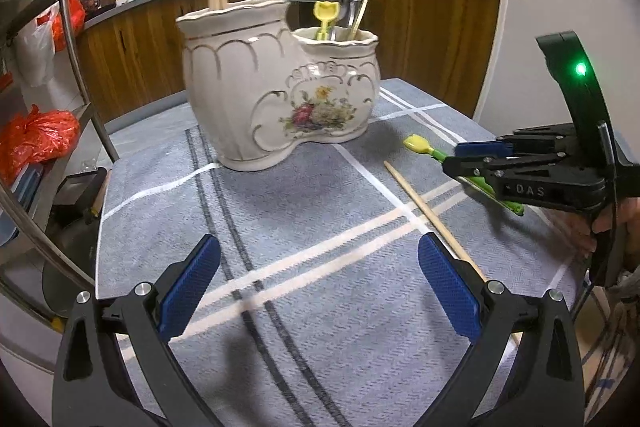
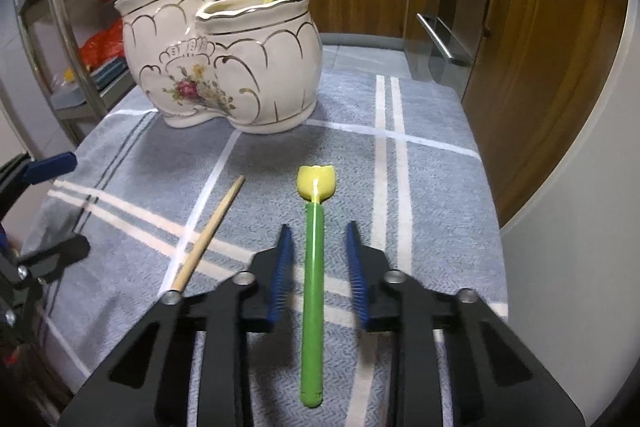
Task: Organize utensils
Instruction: 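Grasp the green-handled yellow tulip utensil with the right tool while the left grasps the last chopstick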
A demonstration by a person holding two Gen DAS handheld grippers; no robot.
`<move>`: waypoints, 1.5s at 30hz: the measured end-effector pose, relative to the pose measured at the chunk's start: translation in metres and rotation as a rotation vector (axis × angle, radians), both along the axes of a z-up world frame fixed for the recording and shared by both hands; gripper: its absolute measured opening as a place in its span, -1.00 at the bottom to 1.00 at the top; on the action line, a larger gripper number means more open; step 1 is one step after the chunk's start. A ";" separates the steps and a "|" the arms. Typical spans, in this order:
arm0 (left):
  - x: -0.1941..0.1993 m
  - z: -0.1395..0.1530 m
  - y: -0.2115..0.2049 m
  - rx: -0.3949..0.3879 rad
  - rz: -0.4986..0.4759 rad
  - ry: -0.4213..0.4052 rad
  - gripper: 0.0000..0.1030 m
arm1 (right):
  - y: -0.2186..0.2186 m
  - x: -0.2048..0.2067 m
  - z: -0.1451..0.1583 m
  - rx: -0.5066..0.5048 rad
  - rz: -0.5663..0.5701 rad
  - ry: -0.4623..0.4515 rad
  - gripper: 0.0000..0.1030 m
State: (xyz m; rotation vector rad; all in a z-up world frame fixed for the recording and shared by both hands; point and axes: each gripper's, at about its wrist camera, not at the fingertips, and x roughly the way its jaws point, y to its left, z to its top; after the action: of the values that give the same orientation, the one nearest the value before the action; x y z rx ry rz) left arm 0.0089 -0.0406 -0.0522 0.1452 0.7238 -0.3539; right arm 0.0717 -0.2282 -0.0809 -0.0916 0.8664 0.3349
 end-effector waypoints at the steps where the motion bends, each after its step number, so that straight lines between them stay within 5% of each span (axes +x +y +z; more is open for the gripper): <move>1: -0.001 0.000 -0.002 0.002 -0.005 0.001 0.89 | -0.001 0.001 0.000 0.004 0.001 0.002 -0.72; 21: 0.000 -0.013 -0.061 0.027 -0.020 0.116 0.85 | -0.031 -0.008 0.016 0.081 -0.016 -0.064 -0.81; 26: -0.001 -0.014 -0.077 0.080 -0.054 0.136 0.11 | -0.035 -0.009 0.017 0.094 -0.007 -0.078 -0.81; 30: -0.003 -0.012 -0.084 0.094 -0.074 0.143 -0.28 | -0.037 -0.011 0.018 0.100 -0.001 -0.085 -0.81; 32: -0.001 -0.011 -0.084 0.093 -0.076 0.150 -0.66 | -0.038 -0.012 0.020 0.105 0.001 -0.091 -0.81; 38: 0.013 -0.011 -0.076 0.070 -0.066 0.169 -0.88 | -0.036 -0.019 0.029 0.117 0.024 -0.133 -0.81; 45: 0.007 0.006 -0.046 -0.027 -0.101 0.108 -0.89 | -0.032 -0.019 0.036 0.119 0.020 -0.159 -0.81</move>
State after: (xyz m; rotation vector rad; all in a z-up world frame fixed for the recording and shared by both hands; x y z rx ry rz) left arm 0.0162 -0.0871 -0.0464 0.1378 0.8201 -0.4706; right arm 0.0526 -0.2603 -0.0452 -0.0168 0.6867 0.3920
